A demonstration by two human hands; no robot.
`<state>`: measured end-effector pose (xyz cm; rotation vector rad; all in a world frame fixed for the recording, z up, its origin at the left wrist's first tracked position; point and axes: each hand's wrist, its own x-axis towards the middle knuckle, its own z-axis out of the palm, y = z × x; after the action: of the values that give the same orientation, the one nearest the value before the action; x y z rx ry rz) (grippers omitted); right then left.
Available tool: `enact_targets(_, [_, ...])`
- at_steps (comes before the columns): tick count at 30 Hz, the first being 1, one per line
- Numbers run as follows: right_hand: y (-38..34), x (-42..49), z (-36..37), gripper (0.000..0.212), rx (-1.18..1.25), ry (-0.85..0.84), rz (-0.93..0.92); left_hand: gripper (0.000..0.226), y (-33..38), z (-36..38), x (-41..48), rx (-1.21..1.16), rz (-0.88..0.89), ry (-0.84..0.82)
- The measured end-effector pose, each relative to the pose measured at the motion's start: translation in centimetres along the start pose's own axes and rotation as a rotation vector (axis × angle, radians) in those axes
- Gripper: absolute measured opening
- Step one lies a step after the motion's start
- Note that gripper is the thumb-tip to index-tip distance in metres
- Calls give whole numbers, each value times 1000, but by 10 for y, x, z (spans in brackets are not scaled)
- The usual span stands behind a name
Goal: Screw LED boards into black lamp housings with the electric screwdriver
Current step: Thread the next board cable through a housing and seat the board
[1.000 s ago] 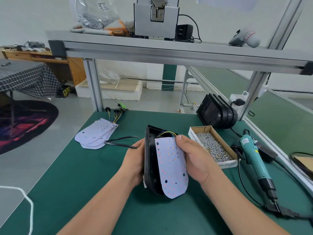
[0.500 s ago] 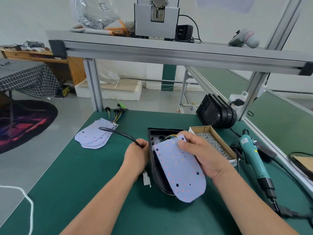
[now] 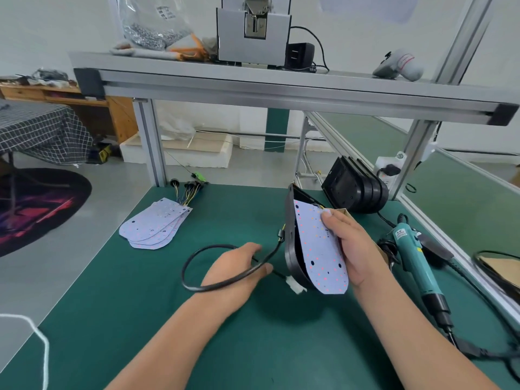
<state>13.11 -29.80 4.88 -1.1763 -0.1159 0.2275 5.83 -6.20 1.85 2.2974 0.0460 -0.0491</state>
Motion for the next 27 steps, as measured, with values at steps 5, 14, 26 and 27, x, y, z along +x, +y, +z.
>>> enact_targets(5, [14,-1,11,12,-22,99,-2,29,15,18,1,263,-30,156])
enact_targets(14, [45,-4,35,19,-5,31,109,36,25,25,-4,531,-236,-31])
enact_targets(26, [38,12,14,20,-139,148,36,25,36,-23,-48,-58,156,-781])
enact_targets(27, [39,11,14,25,-172,135,29,21,37,-25,-50,-240,155,-802])
